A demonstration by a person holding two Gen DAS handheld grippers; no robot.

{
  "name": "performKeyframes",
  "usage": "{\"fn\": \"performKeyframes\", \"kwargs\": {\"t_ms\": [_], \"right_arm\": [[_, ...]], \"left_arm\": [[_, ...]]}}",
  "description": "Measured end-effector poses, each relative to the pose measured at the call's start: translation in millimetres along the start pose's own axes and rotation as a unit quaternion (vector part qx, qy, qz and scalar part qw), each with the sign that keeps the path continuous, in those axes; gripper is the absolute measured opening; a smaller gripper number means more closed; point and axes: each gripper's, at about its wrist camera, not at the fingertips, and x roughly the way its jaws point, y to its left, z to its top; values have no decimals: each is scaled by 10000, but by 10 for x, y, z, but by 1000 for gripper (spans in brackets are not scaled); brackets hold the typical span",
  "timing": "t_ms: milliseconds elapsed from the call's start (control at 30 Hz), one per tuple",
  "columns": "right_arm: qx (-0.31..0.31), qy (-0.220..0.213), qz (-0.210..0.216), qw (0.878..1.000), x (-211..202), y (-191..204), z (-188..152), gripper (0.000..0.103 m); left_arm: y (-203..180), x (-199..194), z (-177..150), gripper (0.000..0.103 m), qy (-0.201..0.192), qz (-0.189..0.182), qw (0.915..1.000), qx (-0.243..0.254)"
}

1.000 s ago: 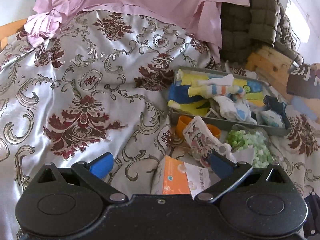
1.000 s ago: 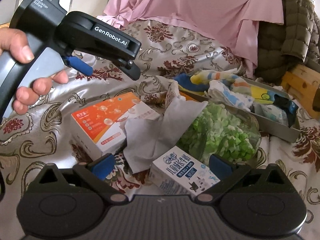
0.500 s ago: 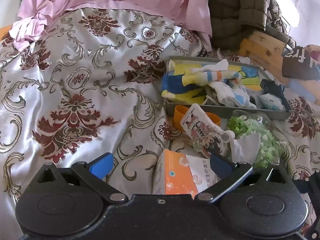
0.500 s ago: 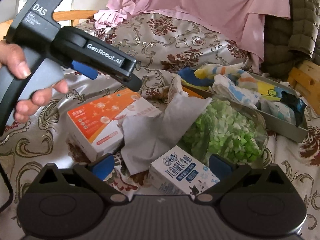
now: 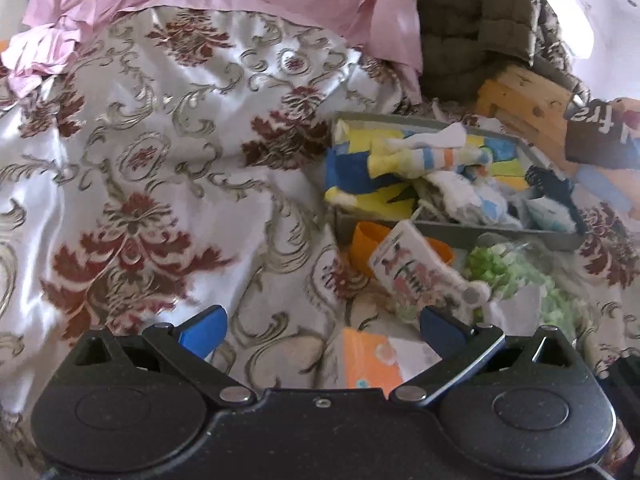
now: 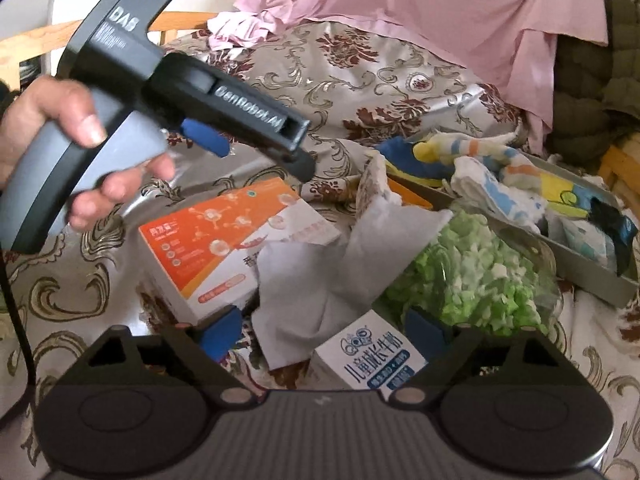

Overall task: Organize soft objects
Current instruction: 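Reach the left gripper down to the white fluffy strip beside the orange cup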

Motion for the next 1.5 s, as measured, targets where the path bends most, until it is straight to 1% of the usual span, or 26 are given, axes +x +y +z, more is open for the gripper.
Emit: {"fn": "performKeyframes", "kwargs": {"t_ms": [100,233,300,400,467,567,633,700,833,933,1133,1267,1333,1500], "right_arm": [[11,80,2,10000,34,-3,34,89],[38,183,-29,9998,91,-21,64,87],[22,239,-57,9997,126,-19,69,86],[-27,344,-52,9994,180,9,74,85],[-109,375,-103,9992,203,37,73,84],[-92,427,-127,9990,255,32,82,84],[-44,443,-147,9989,291,15,87,84],[11,466,-157,9988,328,-3,92,84],[117,478,-148,9987,381,-47,106,84],[113,476,-135,9987,391,-39,105,84],[-52,487,-157,9987,411,-11,97,84],[-145,463,-192,9986,411,14,78,84],[-121,432,-181,9988,410,9,74,83],[-152,393,-221,9989,432,7,89,82]], "left_arm": [[-36,31,82,102,22,-344,9994,-39],[-92,152,193,102,170,-803,9965,-130],[-112,249,241,102,316,-941,9946,-309],[-125,405,306,102,411,-990,9917,-712],[-119,521,349,101,548,-1097,9875,-987],[-93,702,376,99,846,-1366,9773,-1382],[-77,795,363,98,1012,-1463,9719,-1540],[-65,868,340,96,1151,-1471,9696,-1582],[22,973,310,89,1352,-1373,9676,-1632],[165,998,303,88,1413,-1516,9589,-1940],[350,999,307,84,1506,-1660,9483,-2246],[384,990,320,82,1582,-1672,9465,-2263],[385,985,343,82,1689,-1645,9452,-2260],[390,950,386,81,1792,-1484,9480,-2172]]}}
